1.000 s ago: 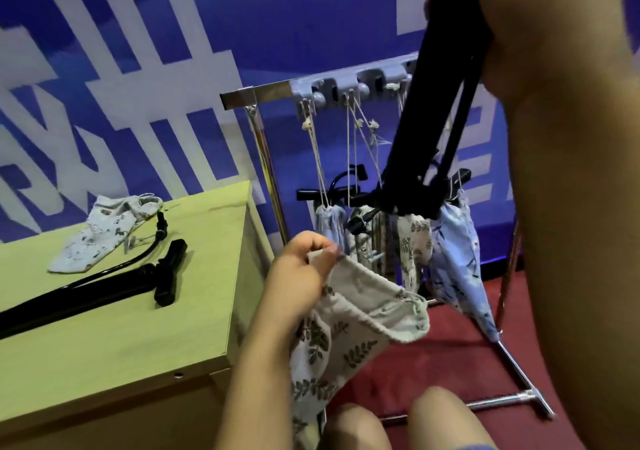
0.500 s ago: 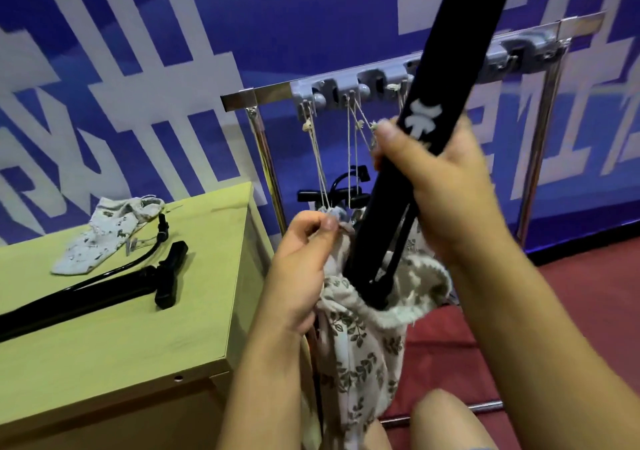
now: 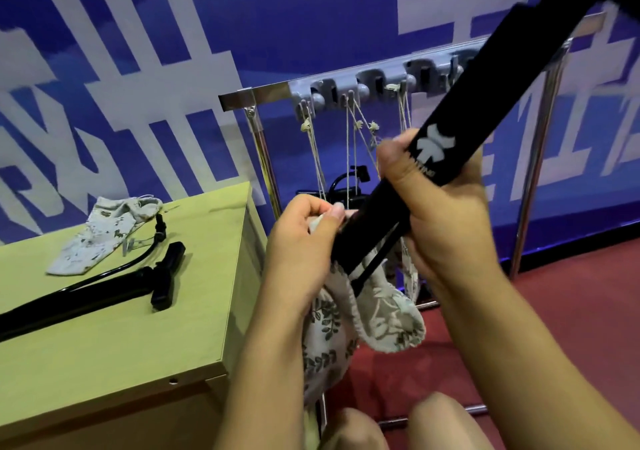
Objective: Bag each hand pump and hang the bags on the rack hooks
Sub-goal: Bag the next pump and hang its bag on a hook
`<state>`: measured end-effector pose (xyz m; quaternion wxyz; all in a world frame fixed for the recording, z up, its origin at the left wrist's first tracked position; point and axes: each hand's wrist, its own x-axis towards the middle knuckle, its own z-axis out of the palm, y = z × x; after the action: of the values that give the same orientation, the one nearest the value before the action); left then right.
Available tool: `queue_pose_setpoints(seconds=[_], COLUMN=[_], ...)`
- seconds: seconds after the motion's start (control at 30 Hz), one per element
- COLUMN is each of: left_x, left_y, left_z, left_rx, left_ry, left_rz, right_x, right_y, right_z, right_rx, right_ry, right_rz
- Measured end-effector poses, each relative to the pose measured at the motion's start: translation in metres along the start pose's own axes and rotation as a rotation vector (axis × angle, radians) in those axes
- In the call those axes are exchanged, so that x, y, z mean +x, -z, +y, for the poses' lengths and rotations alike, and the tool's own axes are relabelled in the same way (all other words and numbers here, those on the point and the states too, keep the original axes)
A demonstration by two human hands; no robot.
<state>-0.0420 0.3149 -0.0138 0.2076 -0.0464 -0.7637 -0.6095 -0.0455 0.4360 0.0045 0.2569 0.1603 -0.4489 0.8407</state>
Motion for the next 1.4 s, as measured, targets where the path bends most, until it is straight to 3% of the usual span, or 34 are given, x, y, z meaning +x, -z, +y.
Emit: queue_pose_setpoints(seconds=[0.17,0.33,0.37,0.47,0.53,0.63,0.7,0.77,0.83,0.97,1.1,1.2,1.4], left_x=[0.003,-0.001,-0.001,-0.002,-0.014,-0.037,-0.045,-0.046,-0.041,-0.027,-0.018,-0.012,-0.015], left_y=[-0.007,-0.005,-0.002,0.004,0.002,-0.006,-0.012,-0.020,-0.025,-0.028,-0.025,-0.020,-0.006], left_z=[0.015,0.021,0.019,0.001,-0.018,-0.040,-0.046,-0.048,-0.053,-0.038,-0.015,-0.015,-0.018], left_rx=[-0.058,-0.125,-0.052,0.473,0.639,0.549,0.515,0.588,0.484,0.021,-0.314,-0.387,-0.423], left_ry=[-0.068,-0.181,-0.225,-0.333,-0.251,-0.158,-0.105,0.026,0.140,0.196,0.252,0.210,0.242], left_rz=[-0.054,-0.062,-0.042,0.050,0.151,0.271,0.184,-0.051,-0.158,-0.089,-0.050,-0.001,0.034], right_x=[-0.023,-0.014,-0.012,-0.003,0.001,0.006,0.007,0.005,0.002,-0.005,-0.009,-0.008,-0.009], right_y=[0.001,0.003,0.005,0.008,0.009,0.006,0.006,0.003,0.004,0.006,0.010,0.014,0.014], right_z=[0.027,0.024,0.025,0.029,0.032,0.034,0.038,0.041,0.045,0.052,0.053,0.042,0.034], right_rx=[-0.214,-0.500,-0.517,-0.547,-0.502,-0.446,-0.453,-0.472,-0.474,-0.563,-0.577,-0.443,-0.451], right_ry=[-0.165,-0.183,-0.184,-0.176,-0.158,-0.114,-0.093,-0.087,-0.094,-0.124,-0.228,-0.237,-0.290], right_rz=[-0.021,-0.002,0.001,0.057,0.112,0.187,0.229,0.246,0.247,0.178,-0.010,-0.088,-0.276])
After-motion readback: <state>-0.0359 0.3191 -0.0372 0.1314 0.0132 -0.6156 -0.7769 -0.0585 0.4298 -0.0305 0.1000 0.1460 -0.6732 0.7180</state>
